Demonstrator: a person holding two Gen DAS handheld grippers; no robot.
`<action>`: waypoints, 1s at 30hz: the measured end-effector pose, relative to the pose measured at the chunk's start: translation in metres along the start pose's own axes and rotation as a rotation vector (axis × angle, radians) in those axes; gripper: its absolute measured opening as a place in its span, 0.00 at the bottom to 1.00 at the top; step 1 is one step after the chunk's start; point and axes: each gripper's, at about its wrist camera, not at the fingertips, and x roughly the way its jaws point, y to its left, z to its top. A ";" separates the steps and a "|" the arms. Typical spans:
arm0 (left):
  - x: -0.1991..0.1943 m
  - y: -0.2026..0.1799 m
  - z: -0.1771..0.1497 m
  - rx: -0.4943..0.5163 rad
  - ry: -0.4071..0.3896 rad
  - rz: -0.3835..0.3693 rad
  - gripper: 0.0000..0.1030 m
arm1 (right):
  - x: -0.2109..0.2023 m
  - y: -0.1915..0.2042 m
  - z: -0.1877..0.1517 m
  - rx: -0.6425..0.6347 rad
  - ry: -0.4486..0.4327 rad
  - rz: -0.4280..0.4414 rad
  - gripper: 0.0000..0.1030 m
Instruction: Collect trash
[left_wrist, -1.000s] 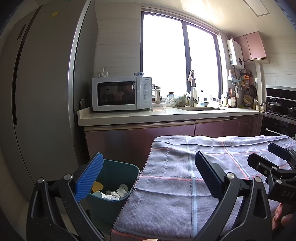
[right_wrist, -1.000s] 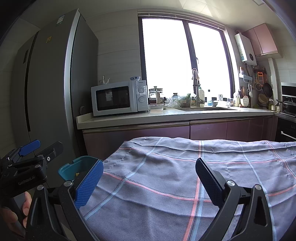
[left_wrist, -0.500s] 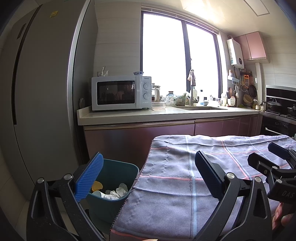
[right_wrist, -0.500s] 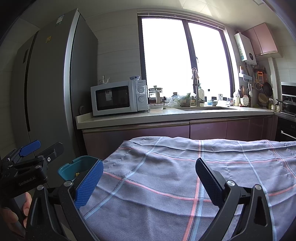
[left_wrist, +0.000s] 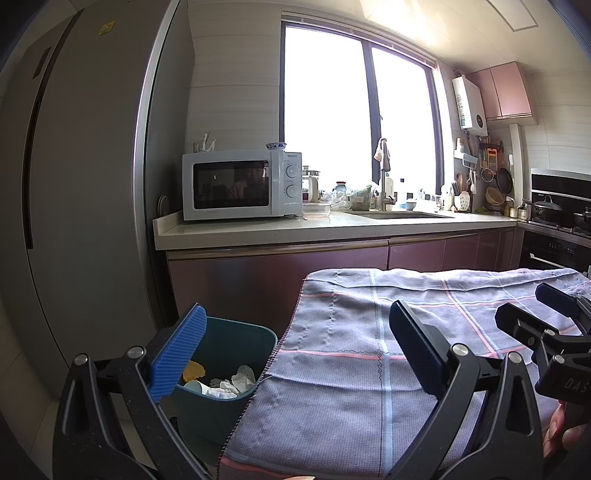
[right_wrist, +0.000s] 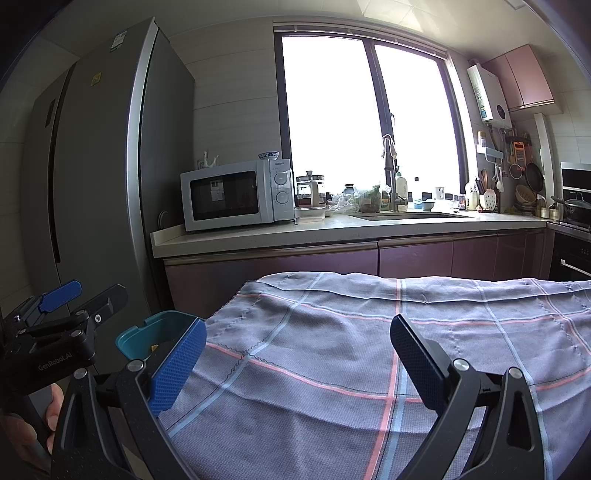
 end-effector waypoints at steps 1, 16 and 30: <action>0.000 0.000 0.000 0.001 0.001 0.001 0.95 | 0.000 0.000 0.000 0.000 -0.001 -0.001 0.94; 0.002 -0.001 -0.001 0.000 0.004 0.001 0.95 | 0.000 -0.001 0.000 0.003 0.000 -0.003 0.94; 0.029 -0.014 0.000 0.001 0.097 -0.065 0.95 | 0.003 -0.021 0.001 0.012 0.018 -0.036 0.94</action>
